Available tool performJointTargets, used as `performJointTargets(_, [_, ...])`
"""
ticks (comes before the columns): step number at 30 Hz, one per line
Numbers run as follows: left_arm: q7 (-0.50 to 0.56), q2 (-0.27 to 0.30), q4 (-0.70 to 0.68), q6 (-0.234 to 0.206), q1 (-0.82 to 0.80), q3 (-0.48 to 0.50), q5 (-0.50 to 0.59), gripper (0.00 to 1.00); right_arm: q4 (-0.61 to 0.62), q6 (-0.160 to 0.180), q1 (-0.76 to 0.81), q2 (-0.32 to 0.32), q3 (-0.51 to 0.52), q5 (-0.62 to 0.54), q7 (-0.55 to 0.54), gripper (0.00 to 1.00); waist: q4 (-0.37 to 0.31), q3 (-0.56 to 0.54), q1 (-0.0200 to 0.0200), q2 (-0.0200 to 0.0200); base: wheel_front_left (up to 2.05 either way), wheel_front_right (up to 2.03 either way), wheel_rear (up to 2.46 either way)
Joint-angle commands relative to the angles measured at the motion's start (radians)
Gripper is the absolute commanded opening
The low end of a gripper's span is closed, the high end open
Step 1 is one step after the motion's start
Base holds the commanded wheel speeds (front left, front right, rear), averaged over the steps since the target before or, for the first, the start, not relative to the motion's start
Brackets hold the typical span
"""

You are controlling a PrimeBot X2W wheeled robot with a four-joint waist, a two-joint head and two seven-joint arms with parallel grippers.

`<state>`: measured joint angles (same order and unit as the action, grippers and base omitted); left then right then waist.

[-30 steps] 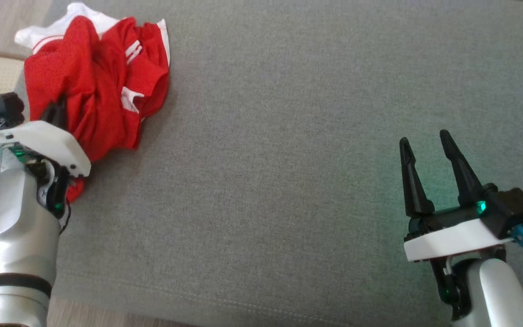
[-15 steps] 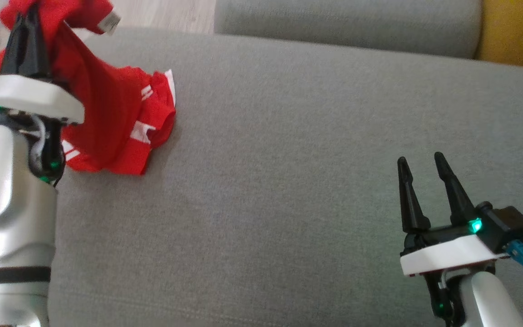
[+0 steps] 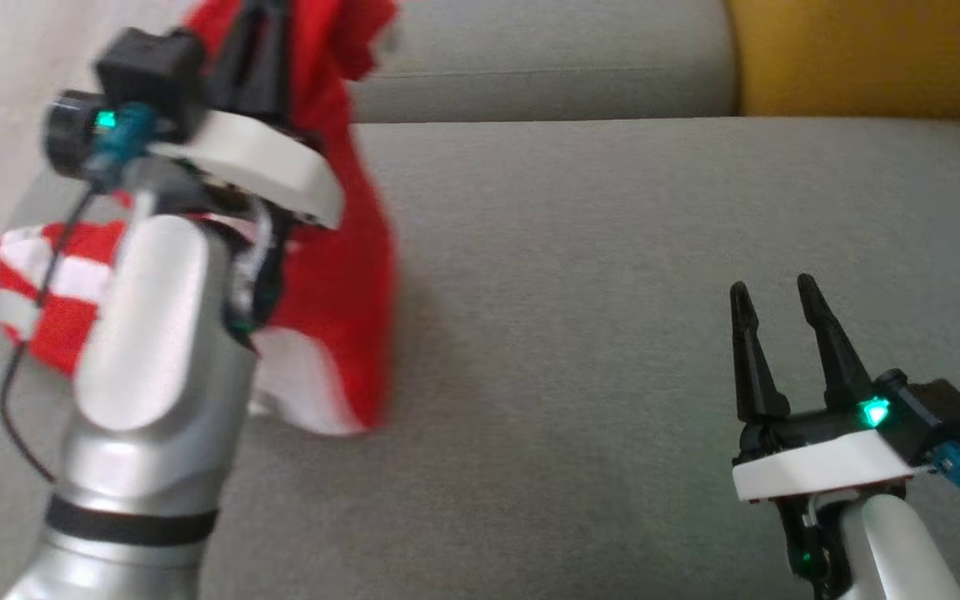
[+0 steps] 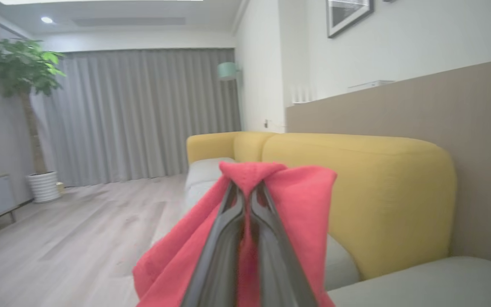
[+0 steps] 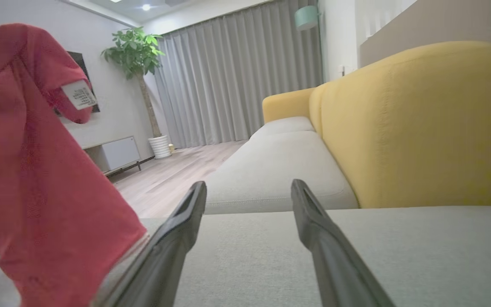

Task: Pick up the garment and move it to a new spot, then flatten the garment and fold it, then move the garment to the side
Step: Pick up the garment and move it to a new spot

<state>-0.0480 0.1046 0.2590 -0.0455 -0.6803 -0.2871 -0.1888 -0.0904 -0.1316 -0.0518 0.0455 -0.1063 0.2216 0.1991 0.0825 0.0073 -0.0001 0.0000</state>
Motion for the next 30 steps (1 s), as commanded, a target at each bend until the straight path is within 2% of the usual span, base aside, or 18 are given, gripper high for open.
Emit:
performJointTargets(1, [0.008, 0.005, -0.037, -0.010, -0.032, 0.011, 0.003, 0.00, 0.041, 0.001, -0.052, 0.005, -0.019, 0.006, 0.011, 1.00, -0.060, 0.007, 0.0001, 0.0000, 0.00, 0.00, 0.00])
performJointTargets(5, [0.006, -0.033, 0.011, -0.028, -0.031, -0.042, -0.013, 0.00, 0.062, 0.001, -0.076, 0.005, -0.004, 0.006, 0.009, 1.00, -0.138, 0.027, 0.0001, 0.0000, 0.00, 0.00, 0.00])
performJointTargets(10, [-0.035, -0.052, 0.103, -0.070, -0.067, -0.113, -0.057, 0.00, 0.092, 0.001, -0.105, 0.005, -0.008, 0.017, 0.008, 1.00, -0.235, 0.064, 0.0001, 0.0000, 0.00, 0.00, 0.00])
performJointTargets(14, [-0.082, -0.054, 0.123, -0.129, -0.092, -0.264, -0.211, 0.00, 0.097, 0.001, -0.112, 0.005, -0.018, 0.023, 0.011, 1.00, -0.293, 0.078, 0.0001, 0.0000, 0.00, 0.00, 0.00])
performJointTargets(15, [-0.096, -0.054, 0.121, -0.149, -0.096, -0.311, -0.256, 0.30, 0.095, 0.001, -0.111, 0.005, -0.019, 0.023, 0.012, 1.00, -0.302, 0.080, 0.0001, 0.0000, 0.00, 0.00, 0.00])
performJointTargets(16, [-0.106, -0.054, 0.116, -0.162, -0.100, -0.363, -0.303, 1.00, 0.093, 0.001, -0.111, 0.005, -0.018, 0.024, 0.013, 1.00, -0.310, 0.082, 0.0001, 0.0000, 0.00, 0.00, 0.00])
performJointTargets(20, [-0.129, -0.054, 0.074, -0.184, -0.094, -0.548, -0.505, 1.00, 0.084, 0.001, -0.113, 0.005, -0.016, 0.036, 0.021, 1.00, -0.323, 0.091, 0.0001, 0.0000, 0.00, 0.00, 0.00])
performJointTargets(23, [-0.157, -0.054, 0.089, -0.204, -0.111, -0.632, -0.541, 1.00, 0.071, 0.001, -0.107, 0.005, -0.007, 0.047, 0.030, 1.00, -0.299, 0.093, 0.0001, 0.0000, 0.00, 0.00, 0.00])
performJointTargets(27, [-0.188, -0.054, 0.133, -0.222, -0.132, -0.641, -0.553, 1.00, 0.053, 0.001, -0.100, 0.005, -0.010, 0.045, 0.037, 1.00, -0.261, 0.088, 0.0001, 0.0000, 0.00, 0.00, 0.00])
performJointTargets(30, [-0.206, -0.052, 0.181, -0.229, -0.140, -0.611, -0.541, 1.00, 0.043, 0.001, -0.094, 0.005, -0.010, 0.036, 0.042, 1.00, -0.212, 0.076, 0.0001, 0.0000, 0.00, 0.00, 0.00])
